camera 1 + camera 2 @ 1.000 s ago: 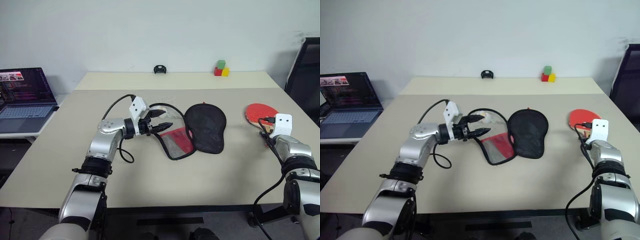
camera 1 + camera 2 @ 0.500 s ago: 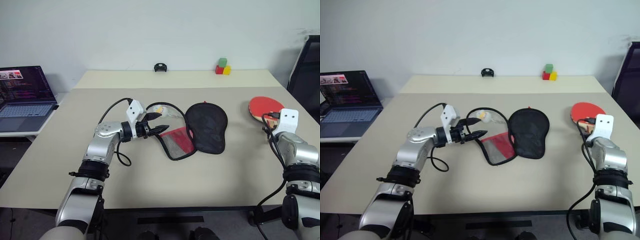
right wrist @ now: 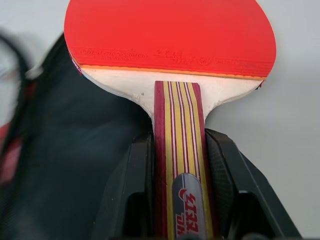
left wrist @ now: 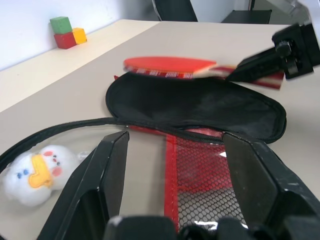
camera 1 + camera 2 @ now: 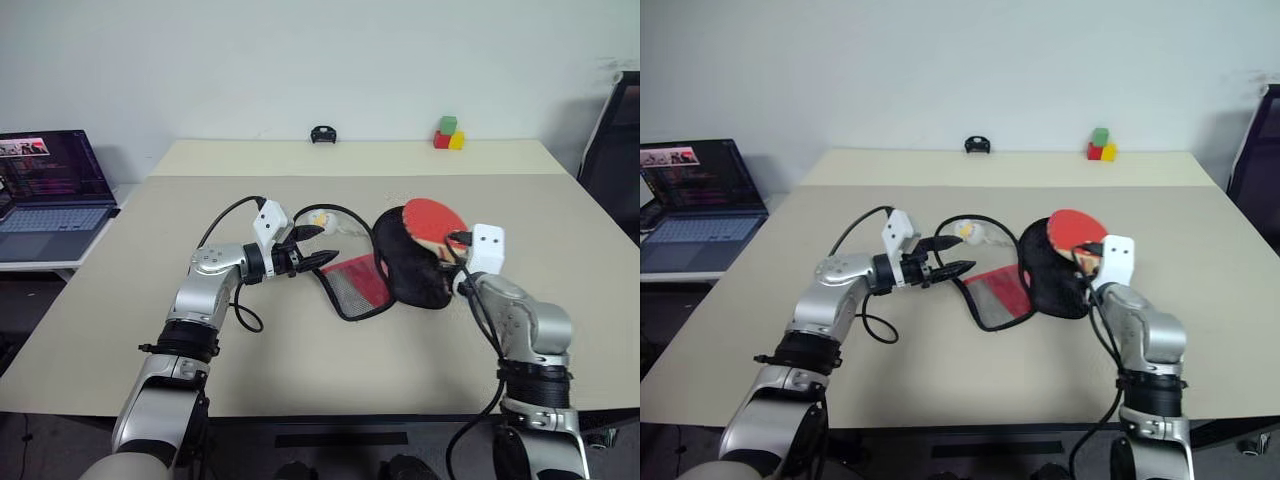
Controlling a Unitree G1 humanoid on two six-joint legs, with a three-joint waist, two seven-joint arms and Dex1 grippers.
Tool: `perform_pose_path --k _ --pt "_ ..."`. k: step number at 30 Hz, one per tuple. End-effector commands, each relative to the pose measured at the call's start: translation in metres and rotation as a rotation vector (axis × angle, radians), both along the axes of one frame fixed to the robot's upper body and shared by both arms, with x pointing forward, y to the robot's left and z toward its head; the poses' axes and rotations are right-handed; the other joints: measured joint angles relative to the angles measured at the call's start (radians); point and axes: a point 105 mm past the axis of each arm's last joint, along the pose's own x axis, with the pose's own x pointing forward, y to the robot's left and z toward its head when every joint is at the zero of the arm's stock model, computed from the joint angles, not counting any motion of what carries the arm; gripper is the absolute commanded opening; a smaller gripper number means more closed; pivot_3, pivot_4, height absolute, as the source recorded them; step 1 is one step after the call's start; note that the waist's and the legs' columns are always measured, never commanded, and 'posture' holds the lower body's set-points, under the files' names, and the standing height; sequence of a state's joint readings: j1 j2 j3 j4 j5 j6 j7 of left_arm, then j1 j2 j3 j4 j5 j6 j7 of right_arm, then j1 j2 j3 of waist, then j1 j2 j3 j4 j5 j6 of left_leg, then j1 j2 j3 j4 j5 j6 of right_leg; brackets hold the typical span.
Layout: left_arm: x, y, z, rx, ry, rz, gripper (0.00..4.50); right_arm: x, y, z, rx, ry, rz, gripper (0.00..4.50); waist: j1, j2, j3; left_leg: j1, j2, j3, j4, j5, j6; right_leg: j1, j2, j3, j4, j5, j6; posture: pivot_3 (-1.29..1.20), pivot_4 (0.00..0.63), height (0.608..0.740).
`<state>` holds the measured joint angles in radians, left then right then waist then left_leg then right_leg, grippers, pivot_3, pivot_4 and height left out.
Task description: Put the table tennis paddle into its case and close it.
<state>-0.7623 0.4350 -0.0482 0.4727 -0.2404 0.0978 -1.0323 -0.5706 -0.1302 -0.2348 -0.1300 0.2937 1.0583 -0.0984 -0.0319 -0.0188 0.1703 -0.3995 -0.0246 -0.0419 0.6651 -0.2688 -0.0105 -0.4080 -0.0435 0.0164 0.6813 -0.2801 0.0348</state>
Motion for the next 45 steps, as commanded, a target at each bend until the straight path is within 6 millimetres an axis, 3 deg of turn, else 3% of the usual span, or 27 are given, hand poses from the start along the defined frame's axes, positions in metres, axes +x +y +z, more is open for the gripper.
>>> perform_pose_path --k 1,11,31,45 --pt "-0.001 -0.001 0.016 -0.014 -0.064 -0.003 3.24 0.005 0.006 0.023 -0.023 -0.099 -0.003 1.14 0.000 0.000 0.000 0.000 0.000 0.000 0.000 0.000 0.000 0.000 0.000 0.000 0.000 0.000 0.000 0.00 0.150 0.740" --pt "-0.001 0.003 0.016 -0.012 -0.067 0.009 3.24 0.015 0.011 0.010 -0.075 -0.086 0.019 1.14 -0.001 0.000 0.000 0.000 0.000 0.000 0.000 0.000 0.000 0.000 0.004 0.000 0.000 0.000 0.000 0.00 0.150 0.740" --pt "-0.002 0.004 0.016 -0.011 -0.066 0.012 3.24 0.007 0.038 0.019 -0.120 -0.138 0.095 1.14 -0.003 0.000 0.000 0.000 0.001 0.000 0.000 0.000 0.000 -0.001 0.004 0.000 0.000 0.000 0.000 0.00 0.150 0.740" --pt "-0.003 0.004 0.015 -0.010 -0.064 0.013 3.24 0.004 0.031 0.011 -0.160 -0.111 0.085 1.14 -0.002 0.000 0.000 0.000 0.001 0.000 0.000 0.000 0.000 -0.001 0.004 0.000 0.000 0.000 0.000 0.00 0.150 0.740"
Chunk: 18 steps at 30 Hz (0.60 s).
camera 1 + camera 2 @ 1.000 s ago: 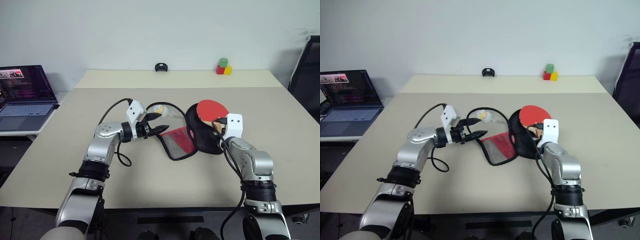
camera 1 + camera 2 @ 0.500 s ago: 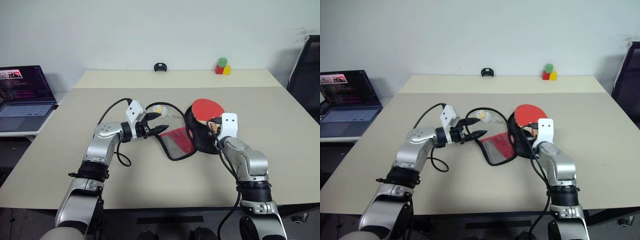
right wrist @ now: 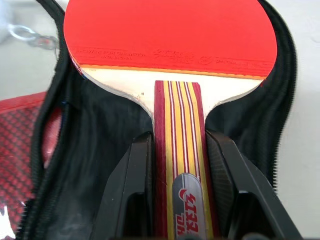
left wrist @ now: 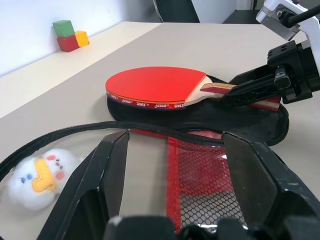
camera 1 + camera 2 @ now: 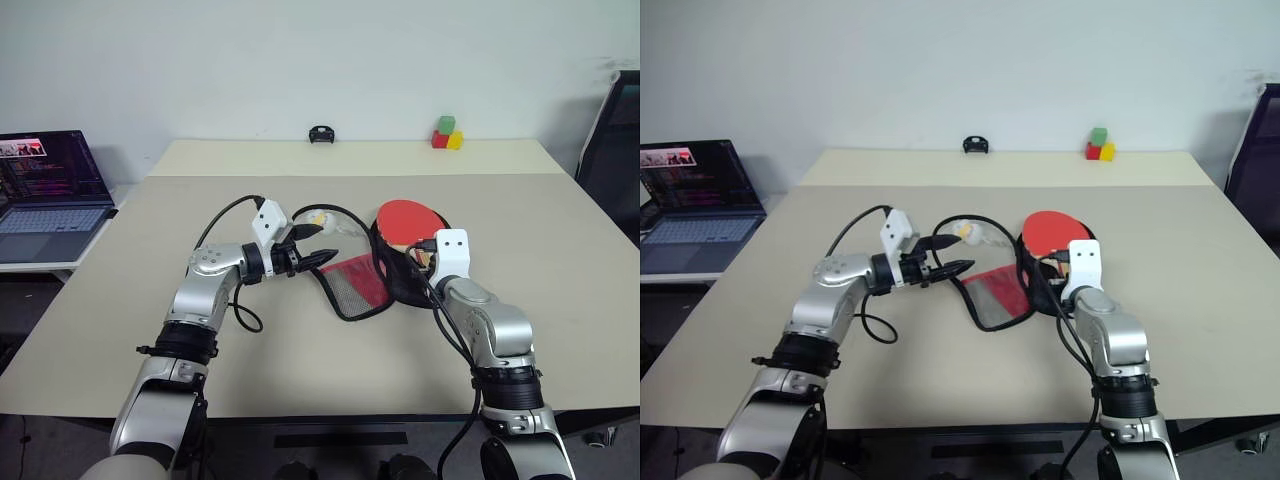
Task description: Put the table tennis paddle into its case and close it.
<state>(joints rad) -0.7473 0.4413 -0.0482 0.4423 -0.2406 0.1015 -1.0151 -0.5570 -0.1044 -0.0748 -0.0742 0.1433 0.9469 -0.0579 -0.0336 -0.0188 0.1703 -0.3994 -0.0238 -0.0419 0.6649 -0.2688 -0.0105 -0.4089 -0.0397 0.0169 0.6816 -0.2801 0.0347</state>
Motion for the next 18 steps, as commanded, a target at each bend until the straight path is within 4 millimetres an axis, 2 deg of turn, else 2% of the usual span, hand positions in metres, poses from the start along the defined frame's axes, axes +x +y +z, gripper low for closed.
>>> perform_pose_path --k 1,16,18 --pt "-0.002 0.003 0.014 -0.012 -0.050 -0.001 3.24 -0.002 0.003 0.020 -0.004 -0.079 0.017 1.14 0.000 0.000 0.000 0.000 0.000 0.000 0.000 0.000 0.000 0.000 0.000 0.000 0.000 0.000 0.000 0.00 0.150 0.740" --pt "-0.002 0.003 0.013 -0.012 -0.049 0.000 3.24 -0.005 0.005 0.008 -0.008 -0.028 0.024 1.14 0.000 0.000 0.000 0.000 0.000 0.000 0.000 0.000 0.000 0.000 0.000 0.000 0.000 0.000 0.000 0.00 0.150 0.740" --pt "-0.002 0.004 0.013 -0.011 -0.049 0.003 3.24 -0.004 0.004 0.008 -0.005 -0.030 0.016 1.87 0.000 0.000 0.000 0.000 0.000 0.000 0.000 0.000 0.000 0.000 0.000 0.000 0.000 0.000 0.000 0.00 0.150 0.740"
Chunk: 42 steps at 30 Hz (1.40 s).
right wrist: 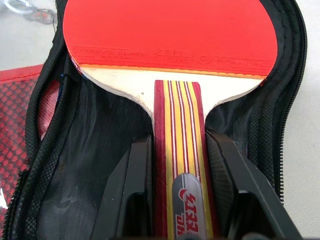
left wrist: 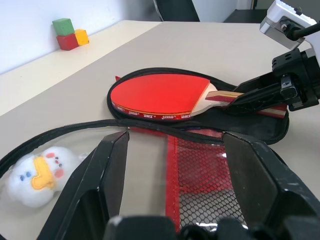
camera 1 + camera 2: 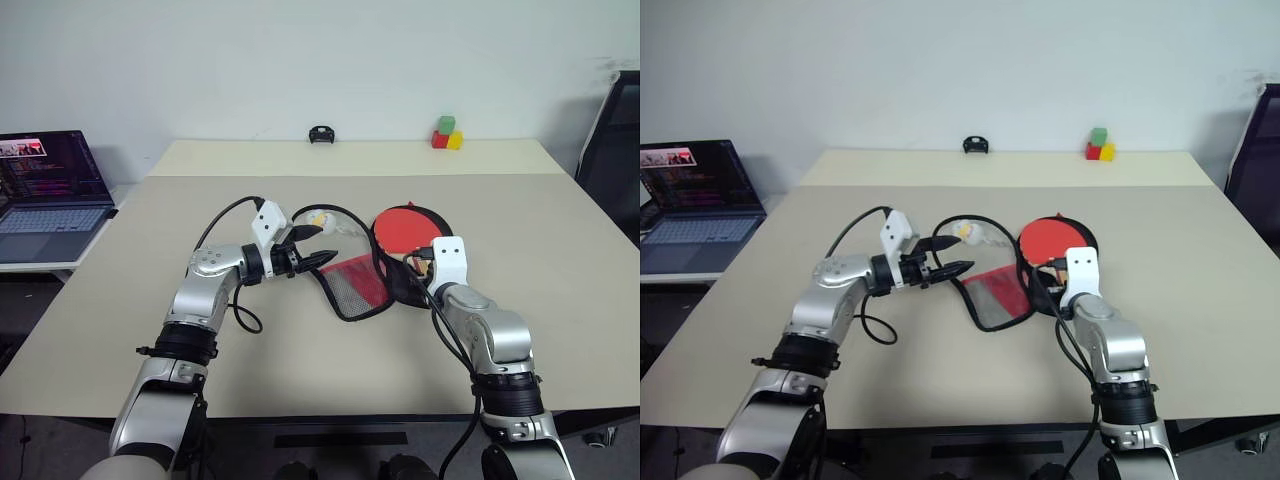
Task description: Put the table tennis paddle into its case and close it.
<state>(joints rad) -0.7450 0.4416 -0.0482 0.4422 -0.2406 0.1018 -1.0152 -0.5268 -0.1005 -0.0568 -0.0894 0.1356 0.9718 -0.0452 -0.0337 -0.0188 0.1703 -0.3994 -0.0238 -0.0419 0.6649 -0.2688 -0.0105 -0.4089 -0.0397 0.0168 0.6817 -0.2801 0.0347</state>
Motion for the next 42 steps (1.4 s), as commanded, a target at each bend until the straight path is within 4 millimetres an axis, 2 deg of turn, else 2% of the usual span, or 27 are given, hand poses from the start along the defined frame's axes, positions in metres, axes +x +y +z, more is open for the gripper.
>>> perform_pose_path --k 1,6,8,16,20,24,27,32,36,42 --pt "-0.002 0.004 0.014 -0.011 -0.051 0.003 3.24 0.002 0.001 0.019 0.006 -0.071 -0.004 2.09 0.000 0.000 0.000 0.000 0.000 0.000 0.000 0.000 0.000 0.000 0.000 0.000 0.000 0.000 0.000 0.00 0.150 0.740" --pt "-0.002 0.004 0.014 -0.011 -0.051 0.005 3.24 0.001 0.003 0.023 0.005 -0.082 0.002 3.79 0.000 0.000 0.000 0.000 0.000 0.000 0.000 0.000 0.000 0.000 0.000 0.000 0.000 0.000 0.000 0.00 0.150 0.740" --pt "-0.002 0.005 0.013 -0.011 -0.051 0.006 3.24 -0.002 0.010 0.029 0.021 -0.101 0.046 4.49 0.000 0.000 0.000 0.000 0.000 0.000 0.000 0.000 0.000 0.000 0.000 0.000 0.000 0.000 0.000 0.00 0.150 0.740" --pt "-0.002 0.013 0.011 -0.020 -0.043 0.037 3.24 -0.018 0.012 0.060 0.007 -0.203 0.194 4.49 0.001 0.000 0.000 0.000 0.000 0.000 0.000 0.000 0.000 0.000 0.000 0.000 0.000 0.000 0.000 0.00 0.150 0.740" --pt "-0.001 0.020 0.004 -0.027 -0.027 0.074 3.24 -0.028 -0.002 0.083 -0.015 -0.281 0.299 4.49 0.001 0.000 0.000 0.000 0.000 0.000 0.000 0.000 0.000 0.000 0.000 -0.001 0.000 0.000 0.000 0.00 0.150 0.740" --pt "0.002 0.024 0.001 -0.039 -0.016 0.106 3.24 -0.046 -0.009 0.102 0.070 -0.271 0.492 4.49 0.002 0.000 0.000 0.000 0.000 -0.001 0.000 0.000 0.000 0.001 0.000 -0.001 -0.001 0.000 0.000 0.00 0.150 0.740" --pt "0.005 0.026 0.001 -0.047 -0.016 0.122 3.24 -0.063 -0.017 0.114 0.053 -0.267 0.633 4.49 0.003 0.000 0.000 0.000 0.000 -0.002 0.000 0.000 0.000 0.001 0.000 -0.002 -0.001 0.000 0.000 0.00 0.150 0.740" --pt "0.006 0.030 0.000 -0.057 -0.010 0.136 3.24 -0.076 -0.032 0.124 0.006 -0.226 0.745 4.49 0.002 0.000 0.000 0.000 0.000 -0.002 0.000 0.000 0.000 0.002 0.000 -0.002 -0.001 0.000 0.000 0.00 0.150 0.740" --pt "0.006 0.033 -0.003 -0.062 0.001 0.149 3.24 -0.076 -0.040 0.128 -0.041 -0.203 0.769 4.49 0.002 -0.001 0.000 0.000 0.000 -0.002 0.001 0.000 0.000 0.003 0.000 -0.002 -0.001 0.000 0.000 0.00 0.150 0.740" --pt "0.003 0.045 -0.008 -0.064 0.022 0.187 3.24 -0.072 -0.040 0.129 -0.054 -0.196 0.778 4.49 0.003 -0.001 0.000 0.001 0.001 -0.002 0.001 0.000 0.000 0.003 -0.002 -0.002 -0.001 0.000 0.000 0.00 0.150 0.740"
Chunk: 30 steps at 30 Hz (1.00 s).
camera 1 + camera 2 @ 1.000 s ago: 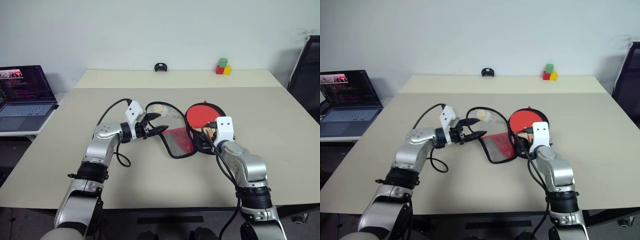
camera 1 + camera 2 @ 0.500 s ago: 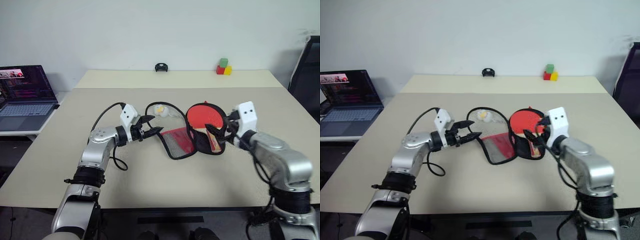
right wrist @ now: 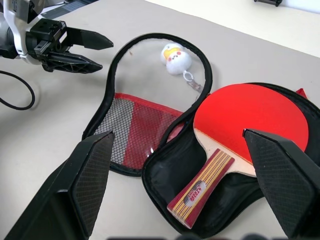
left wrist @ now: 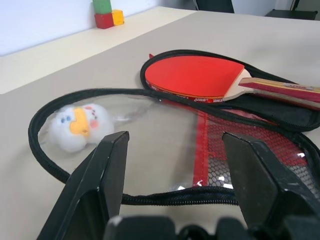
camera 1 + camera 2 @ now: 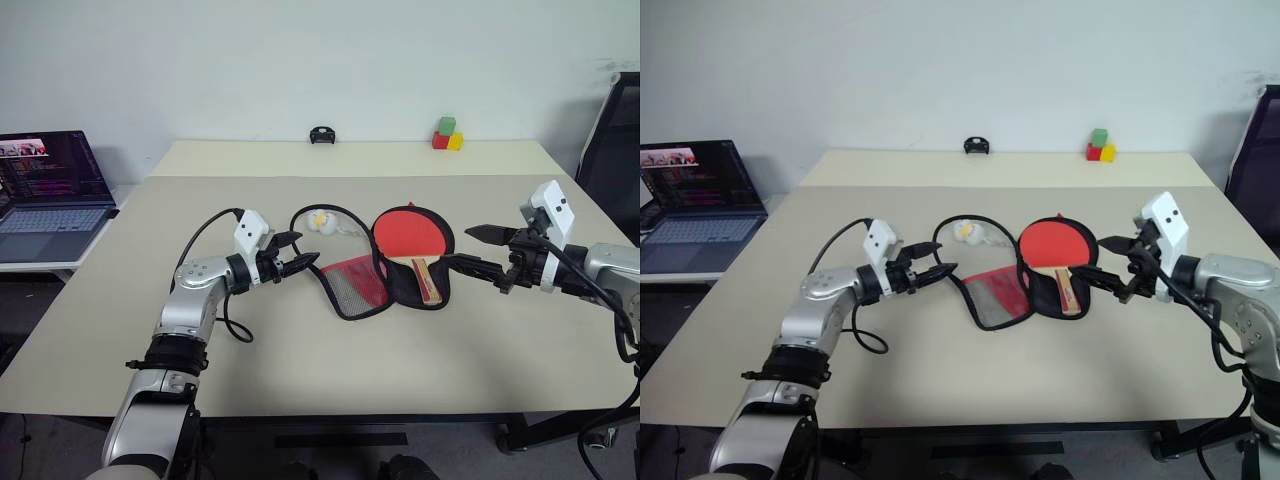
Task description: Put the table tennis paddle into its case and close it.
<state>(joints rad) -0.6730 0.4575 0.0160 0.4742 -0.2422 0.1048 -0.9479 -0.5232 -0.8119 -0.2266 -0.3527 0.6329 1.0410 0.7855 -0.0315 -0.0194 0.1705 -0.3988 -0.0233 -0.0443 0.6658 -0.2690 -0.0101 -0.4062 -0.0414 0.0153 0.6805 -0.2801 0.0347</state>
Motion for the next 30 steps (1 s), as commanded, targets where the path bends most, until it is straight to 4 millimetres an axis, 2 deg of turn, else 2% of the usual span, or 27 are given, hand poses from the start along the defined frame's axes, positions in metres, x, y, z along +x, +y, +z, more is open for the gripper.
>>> perform_pose_path --k 1,6,10,14,17,24,30 --pt "-0.002 0.017 0.012 -0.016 -0.037 0.044 3.24 -0.002 0.002 0.011 -0.010 -0.046 0.022 4.49 0.000 0.000 0.000 0.000 0.000 0.000 0.000 0.000 0.000 0.000 0.000 0.000 0.000 0.000 0.000 0.00 0.150 0.740" --pt "-0.015 0.062 -0.009 0.042 0.032 0.155 3.24 -0.006 0.003 0.006 -0.005 -0.029 0.036 4.49 -0.001 0.000 0.000 0.000 0.000 0.000 -0.001 0.000 0.000 0.000 -0.001 0.001 0.000 0.000 0.000 0.00 0.150 0.740" --pt "-0.011 0.068 -0.023 0.093 0.058 0.209 3.24 -0.004 0.002 0.005 0.000 -0.026 0.034 4.49 0.012 0.000 0.000 0.000 0.000 -0.001 0.000 0.000 0.000 0.000 -0.003 -0.001 0.000 0.000 0.000 0.00 0.150 0.740" --pt "-0.001 0.052 -0.029 0.096 0.061 0.189 3.24 -0.001 0.003 0.005 0.004 -0.031 0.035 4.49 0.031 0.000 0.000 0.000 -0.002 -0.001 0.001 0.000 0.000 0.001 -0.004 -0.002 0.000 0.000 0.000 0.00 0.150 0.740" --pt "0.014 0.028 -0.028 0.078 0.063 0.154 3.24 0.001 0.004 0.006 0.003 -0.040 0.033 4.49 0.037 -0.001 0.000 -0.001 -0.002 -0.002 0.001 0.000 0.000 0.001 -0.004 -0.004 0.000 0.000 0.000 0.00 0.150 0.740" --pt "0.031 -0.008 -0.031 0.080 0.082 0.073 3.24 0.000 0.005 0.007 0.003 -0.045 0.028 4.49 0.026 -0.002 0.001 -0.001 -0.002 -0.001 0.001 0.000 0.000 0.001 -0.003 -0.004 0.000 0.000 0.000 0.00 0.150 0.740" --pt "0.036 -0.053 -0.014 0.051 0.042 -0.050 3.24 -0.003 -0.003 0.009 -0.003 -0.051 0.001 4.49 0.029 -0.004 0.002 -0.001 -0.002 -0.001 0.001 0.000 0.000 0.000 -0.003 -0.004 0.000 0.000 0.000 0.00 0.150 0.740"
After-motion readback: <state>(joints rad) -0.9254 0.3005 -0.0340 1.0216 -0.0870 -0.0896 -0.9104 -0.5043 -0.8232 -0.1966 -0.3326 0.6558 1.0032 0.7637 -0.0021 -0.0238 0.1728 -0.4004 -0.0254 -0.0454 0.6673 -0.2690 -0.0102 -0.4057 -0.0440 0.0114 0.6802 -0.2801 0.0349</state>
